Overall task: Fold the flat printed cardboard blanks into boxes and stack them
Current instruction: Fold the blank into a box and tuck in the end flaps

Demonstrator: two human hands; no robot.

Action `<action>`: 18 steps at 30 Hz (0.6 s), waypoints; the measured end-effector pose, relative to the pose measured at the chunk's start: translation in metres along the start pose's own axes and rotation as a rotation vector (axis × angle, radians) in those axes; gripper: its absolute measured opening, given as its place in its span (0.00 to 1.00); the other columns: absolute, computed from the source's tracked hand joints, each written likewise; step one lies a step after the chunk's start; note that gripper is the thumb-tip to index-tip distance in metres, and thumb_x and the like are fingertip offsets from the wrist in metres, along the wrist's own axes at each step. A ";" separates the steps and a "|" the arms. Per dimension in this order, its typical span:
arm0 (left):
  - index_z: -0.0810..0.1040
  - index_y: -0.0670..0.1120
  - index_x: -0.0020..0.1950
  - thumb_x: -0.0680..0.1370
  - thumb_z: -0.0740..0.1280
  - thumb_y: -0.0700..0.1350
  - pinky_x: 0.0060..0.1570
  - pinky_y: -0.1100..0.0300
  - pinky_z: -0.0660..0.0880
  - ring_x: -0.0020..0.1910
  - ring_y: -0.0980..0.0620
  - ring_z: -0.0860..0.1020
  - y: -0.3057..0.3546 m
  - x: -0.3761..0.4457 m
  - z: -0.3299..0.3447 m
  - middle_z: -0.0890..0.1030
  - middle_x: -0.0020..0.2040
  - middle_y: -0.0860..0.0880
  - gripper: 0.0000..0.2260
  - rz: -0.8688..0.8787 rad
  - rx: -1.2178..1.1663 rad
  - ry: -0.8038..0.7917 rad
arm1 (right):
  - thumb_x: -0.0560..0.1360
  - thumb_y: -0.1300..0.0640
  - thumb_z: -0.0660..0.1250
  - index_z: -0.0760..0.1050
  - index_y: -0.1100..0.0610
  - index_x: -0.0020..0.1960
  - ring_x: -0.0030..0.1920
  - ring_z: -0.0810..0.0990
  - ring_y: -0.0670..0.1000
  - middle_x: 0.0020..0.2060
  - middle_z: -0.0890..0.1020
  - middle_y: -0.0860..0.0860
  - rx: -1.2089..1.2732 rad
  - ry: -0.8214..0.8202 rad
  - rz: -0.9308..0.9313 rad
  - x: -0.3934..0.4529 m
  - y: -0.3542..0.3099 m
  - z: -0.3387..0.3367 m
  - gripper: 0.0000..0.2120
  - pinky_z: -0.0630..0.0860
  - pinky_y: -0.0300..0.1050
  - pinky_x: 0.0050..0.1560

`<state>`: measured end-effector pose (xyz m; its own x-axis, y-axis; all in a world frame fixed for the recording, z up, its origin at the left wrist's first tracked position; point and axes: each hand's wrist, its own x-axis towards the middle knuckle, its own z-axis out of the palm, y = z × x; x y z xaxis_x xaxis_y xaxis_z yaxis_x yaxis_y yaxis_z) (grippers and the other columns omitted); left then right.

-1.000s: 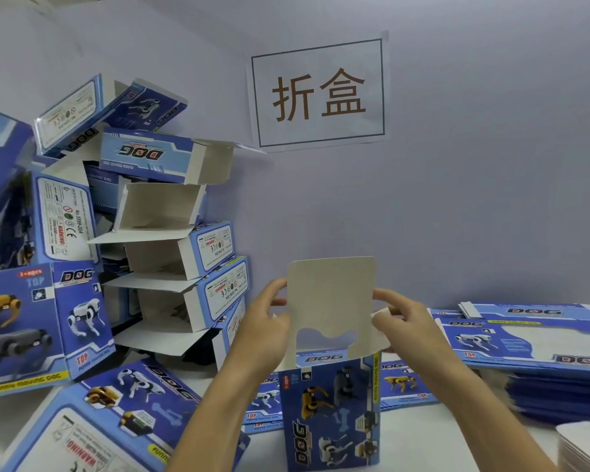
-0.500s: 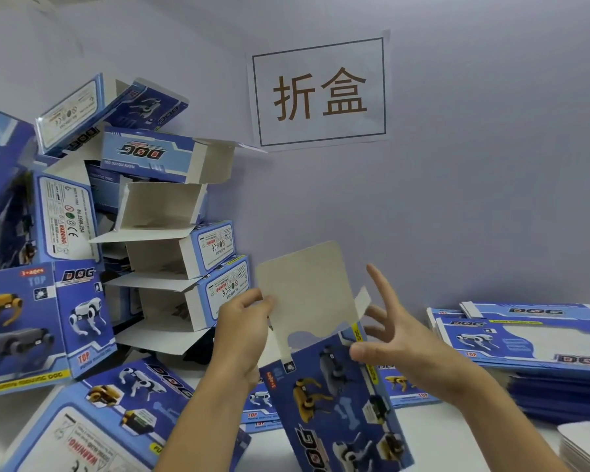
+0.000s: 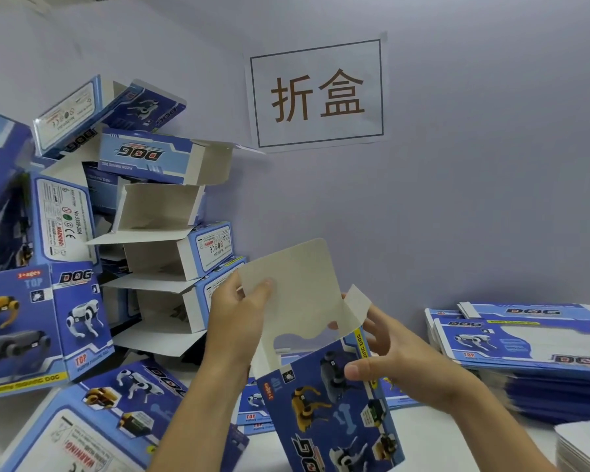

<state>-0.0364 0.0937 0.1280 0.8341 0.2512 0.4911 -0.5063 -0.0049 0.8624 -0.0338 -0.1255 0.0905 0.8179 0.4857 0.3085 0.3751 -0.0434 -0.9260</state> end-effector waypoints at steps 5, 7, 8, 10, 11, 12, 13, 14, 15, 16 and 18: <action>0.80 0.47 0.46 0.81 0.63 0.42 0.35 0.65 0.73 0.36 0.62 0.79 -0.004 -0.006 0.007 0.84 0.39 0.57 0.07 0.037 -0.064 0.127 | 0.62 0.53 0.81 0.62 0.45 0.73 0.65 0.78 0.59 0.65 0.78 0.54 0.218 -0.080 0.021 0.006 0.011 0.016 0.44 0.77 0.55 0.63; 0.82 0.47 0.47 0.81 0.63 0.41 0.36 0.64 0.74 0.39 0.60 0.80 -0.006 -0.007 0.009 0.84 0.41 0.56 0.09 0.038 -0.075 0.137 | 0.58 0.41 0.83 0.63 0.44 0.72 0.64 0.78 0.58 0.64 0.79 0.55 0.224 -0.031 0.021 0.010 0.016 0.023 0.48 0.75 0.58 0.65; 0.81 0.46 0.47 0.81 0.62 0.41 0.34 0.66 0.74 0.39 0.60 0.80 -0.006 -0.008 0.010 0.84 0.41 0.56 0.09 0.040 -0.081 0.133 | 0.56 0.37 0.82 0.64 0.43 0.71 0.64 0.79 0.58 0.64 0.79 0.54 0.218 0.012 0.028 0.012 0.019 0.026 0.48 0.75 0.58 0.65; 0.81 0.44 0.47 0.82 0.62 0.41 0.31 0.69 0.75 0.37 0.60 0.80 -0.007 -0.011 0.014 0.84 0.40 0.55 0.09 0.048 -0.099 0.095 | 0.57 0.35 0.80 0.66 0.45 0.69 0.61 0.81 0.56 0.60 0.81 0.53 0.229 0.092 0.059 0.015 0.026 0.027 0.45 0.78 0.57 0.61; 0.80 0.44 0.48 0.82 0.62 0.42 0.31 0.70 0.74 0.36 0.61 0.80 -0.006 -0.013 0.017 0.84 0.40 0.55 0.08 0.056 -0.101 0.071 | 0.60 0.37 0.79 0.68 0.47 0.68 0.59 0.82 0.55 0.57 0.83 0.52 0.257 0.127 0.078 0.015 0.029 0.027 0.41 0.81 0.54 0.57; 0.80 0.43 0.49 0.83 0.63 0.43 0.31 0.70 0.75 0.36 0.62 0.80 -0.006 -0.015 0.020 0.84 0.40 0.55 0.07 0.067 -0.092 0.043 | 0.62 0.40 0.78 0.68 0.48 0.67 0.55 0.84 0.54 0.54 0.85 0.51 0.299 0.160 0.093 0.016 0.032 0.027 0.38 0.82 0.51 0.51; 0.80 0.44 0.50 0.83 0.63 0.44 0.31 0.70 0.75 0.36 0.62 0.80 -0.005 -0.017 0.023 0.84 0.40 0.56 0.07 0.079 -0.070 0.006 | 0.65 0.43 0.76 0.68 0.50 0.67 0.50 0.86 0.52 0.49 0.86 0.50 0.339 0.192 0.105 0.015 0.035 0.027 0.35 0.82 0.48 0.46; 0.79 0.44 0.50 0.83 0.63 0.45 0.31 0.69 0.75 0.36 0.61 0.81 -0.005 -0.019 0.025 0.84 0.40 0.55 0.07 0.091 -0.042 -0.037 | 0.67 0.45 0.74 0.68 0.51 0.67 0.46 0.86 0.51 0.45 0.86 0.50 0.360 0.218 0.114 0.015 0.036 0.026 0.32 0.82 0.46 0.42; 0.79 0.44 0.49 0.83 0.63 0.46 0.31 0.68 0.76 0.36 0.60 0.81 -0.004 -0.020 0.026 0.84 0.39 0.54 0.08 0.103 -0.014 -0.080 | 0.68 0.47 0.73 0.68 0.51 0.68 0.45 0.86 0.51 0.44 0.86 0.50 0.361 0.234 0.121 0.015 0.038 0.026 0.31 0.82 0.46 0.41; 0.78 0.43 0.48 0.82 0.63 0.46 0.30 0.67 0.76 0.36 0.59 0.82 -0.002 -0.020 0.026 0.84 0.38 0.53 0.08 0.109 0.010 -0.114 | 0.69 0.47 0.72 0.68 0.50 0.68 0.48 0.86 0.52 0.47 0.86 0.50 0.360 0.240 0.124 0.015 0.038 0.026 0.29 0.82 0.47 0.43; 0.78 0.42 0.49 0.82 0.64 0.46 0.32 0.64 0.77 0.38 0.55 0.82 0.003 -0.018 0.022 0.84 0.39 0.52 0.08 0.090 0.063 -0.173 | 0.69 0.46 0.71 0.68 0.49 0.68 0.54 0.85 0.55 0.53 0.85 0.51 0.379 0.242 0.123 0.016 0.038 0.027 0.29 0.82 0.49 0.48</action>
<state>-0.0482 0.0677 0.1244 0.8138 0.0775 0.5759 -0.5706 -0.0813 0.8172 -0.0181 -0.0953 0.0543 0.9415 0.2772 0.1915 0.1197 0.2559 -0.9593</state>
